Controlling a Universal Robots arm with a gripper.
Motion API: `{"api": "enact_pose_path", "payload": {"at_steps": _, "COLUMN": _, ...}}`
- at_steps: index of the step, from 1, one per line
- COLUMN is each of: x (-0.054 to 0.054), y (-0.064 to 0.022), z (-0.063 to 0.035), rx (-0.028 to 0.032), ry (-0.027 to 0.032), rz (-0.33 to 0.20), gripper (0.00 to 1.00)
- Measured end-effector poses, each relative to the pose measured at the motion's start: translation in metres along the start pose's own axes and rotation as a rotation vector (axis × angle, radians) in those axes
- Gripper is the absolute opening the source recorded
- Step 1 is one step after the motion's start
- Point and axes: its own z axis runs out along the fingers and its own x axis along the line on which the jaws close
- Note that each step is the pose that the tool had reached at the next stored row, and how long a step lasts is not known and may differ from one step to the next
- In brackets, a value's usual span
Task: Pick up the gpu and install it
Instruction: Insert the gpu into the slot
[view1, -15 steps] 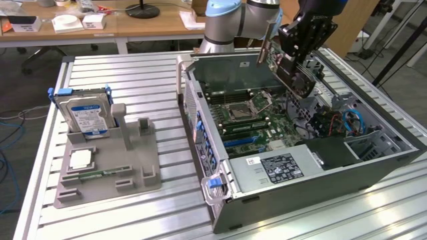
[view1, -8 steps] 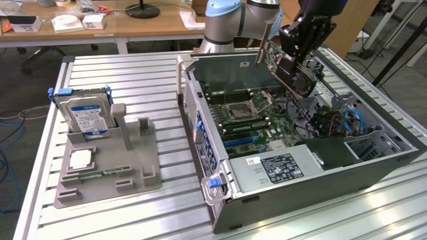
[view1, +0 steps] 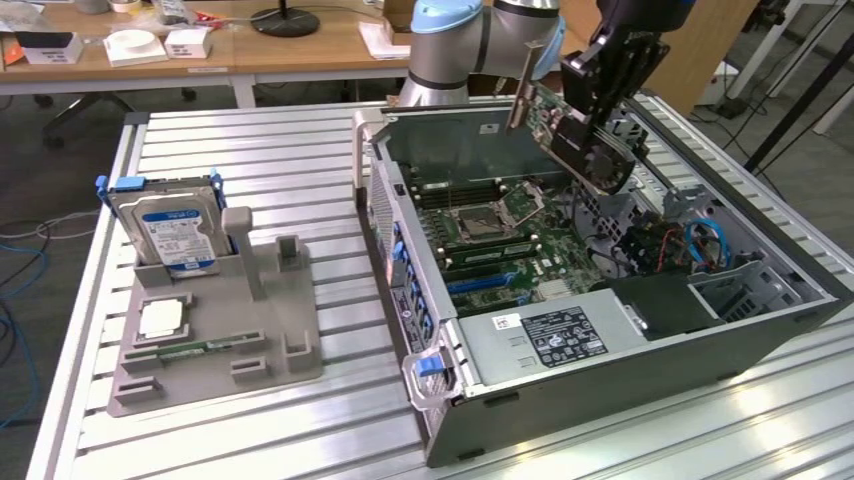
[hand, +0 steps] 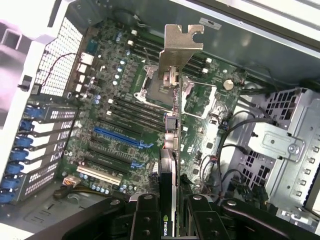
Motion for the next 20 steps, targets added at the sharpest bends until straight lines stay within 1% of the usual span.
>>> {"api": "enact_pose_path", "payload": {"at_steps": 20, "x": 0.0000, "y": 0.0000, "z": 0.0000, "rx": -0.0021, "ry": 0.0048, "rz": -0.155, "gripper": 0.26}}
